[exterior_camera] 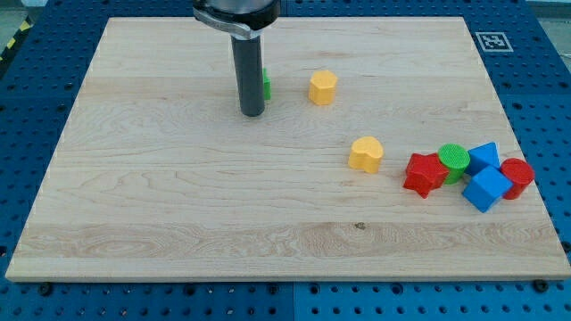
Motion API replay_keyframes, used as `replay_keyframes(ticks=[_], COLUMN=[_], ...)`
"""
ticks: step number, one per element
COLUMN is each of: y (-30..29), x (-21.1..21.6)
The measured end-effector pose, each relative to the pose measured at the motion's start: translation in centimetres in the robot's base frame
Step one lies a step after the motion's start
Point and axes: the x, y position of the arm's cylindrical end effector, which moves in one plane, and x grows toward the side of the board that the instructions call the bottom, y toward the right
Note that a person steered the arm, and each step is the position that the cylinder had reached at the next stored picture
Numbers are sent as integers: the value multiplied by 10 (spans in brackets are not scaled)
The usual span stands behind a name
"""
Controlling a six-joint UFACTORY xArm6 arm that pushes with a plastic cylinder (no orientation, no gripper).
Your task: Push the yellow heart slightly up
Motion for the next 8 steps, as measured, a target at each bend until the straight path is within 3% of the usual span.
replay_keyframes(ticks=[1,2,3,5,8], y=[12,64,114,168,152], x=[18,86,117,110,110])
